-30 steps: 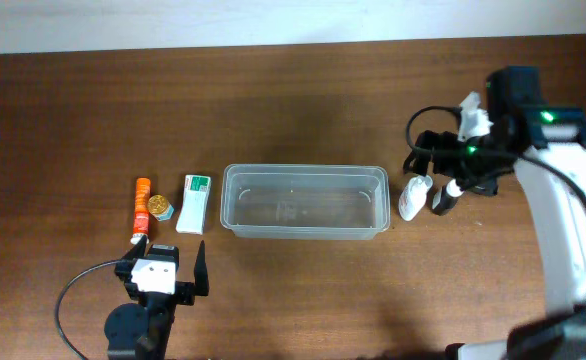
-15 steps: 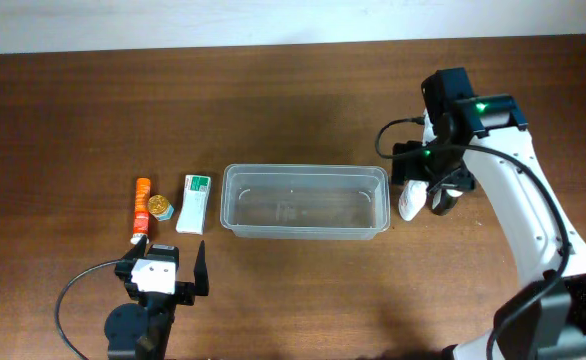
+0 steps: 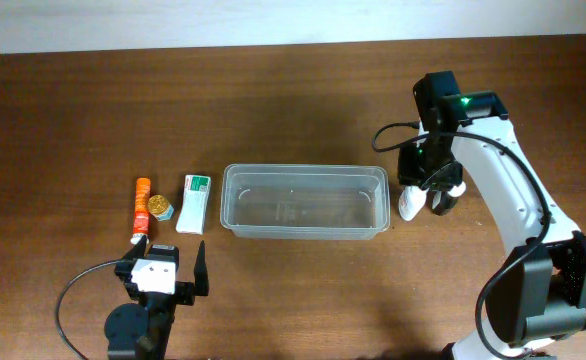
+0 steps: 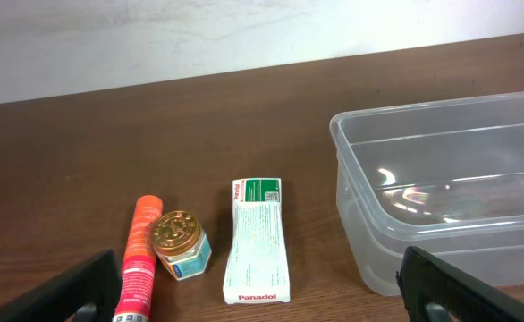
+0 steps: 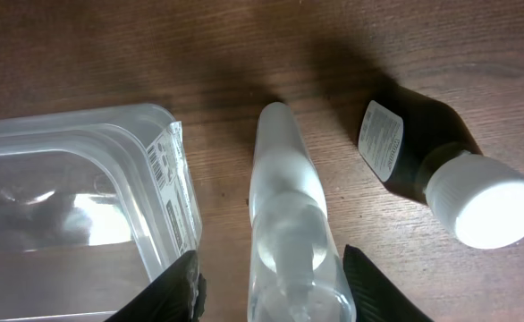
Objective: Pack container
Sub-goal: 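Move the right gripper to the white spray bottle and grasp it, then carry the white bottle into the container's right end and release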
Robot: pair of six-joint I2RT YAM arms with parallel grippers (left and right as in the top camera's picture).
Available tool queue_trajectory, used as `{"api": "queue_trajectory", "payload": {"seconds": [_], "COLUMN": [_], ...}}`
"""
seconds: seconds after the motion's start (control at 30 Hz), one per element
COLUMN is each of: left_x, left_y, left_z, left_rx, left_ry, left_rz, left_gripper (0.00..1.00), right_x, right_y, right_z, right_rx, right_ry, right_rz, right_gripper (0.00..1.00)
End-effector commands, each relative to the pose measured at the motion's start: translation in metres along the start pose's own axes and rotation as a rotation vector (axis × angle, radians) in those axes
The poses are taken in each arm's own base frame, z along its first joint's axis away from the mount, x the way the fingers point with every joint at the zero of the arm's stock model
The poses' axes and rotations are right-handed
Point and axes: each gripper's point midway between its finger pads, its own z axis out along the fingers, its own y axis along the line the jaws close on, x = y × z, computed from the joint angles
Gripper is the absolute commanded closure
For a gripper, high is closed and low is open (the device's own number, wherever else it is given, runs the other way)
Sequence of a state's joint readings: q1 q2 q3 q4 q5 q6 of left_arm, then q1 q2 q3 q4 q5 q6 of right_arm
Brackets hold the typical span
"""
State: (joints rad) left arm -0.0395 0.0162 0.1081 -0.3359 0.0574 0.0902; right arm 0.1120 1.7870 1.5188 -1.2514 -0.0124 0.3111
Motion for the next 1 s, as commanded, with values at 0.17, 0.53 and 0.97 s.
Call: {"api": "queue_trajectory", "payload": {"seconds": [0.17,0.53,0.97], "left_x": [-0.001,-0.001,-0.001], "left_y": [-0.005,-0.005,-0.004], "left_z": [0.000,0.000,0.000], "left_rx": [0.024,0.024,0.023], "left_ry": [-0.008,-0.008,-0.009], "left_rz": [0.018,0.018,0.018], "left_gripper": [0.01,0.00,0.01], "right_x": [0.011,0.007,0.006], "right_y": [0.001,-0.003,0.005], "right_z": [0.014,0.005,-0.099], "right_rx": [-0.015,0.000,-0.087], "right_ry": [0.045,0.011,-0.176], "right_rz": [0.008,-0.022,-0.030], "right_gripper": [0.60,0.76,0.92]}}
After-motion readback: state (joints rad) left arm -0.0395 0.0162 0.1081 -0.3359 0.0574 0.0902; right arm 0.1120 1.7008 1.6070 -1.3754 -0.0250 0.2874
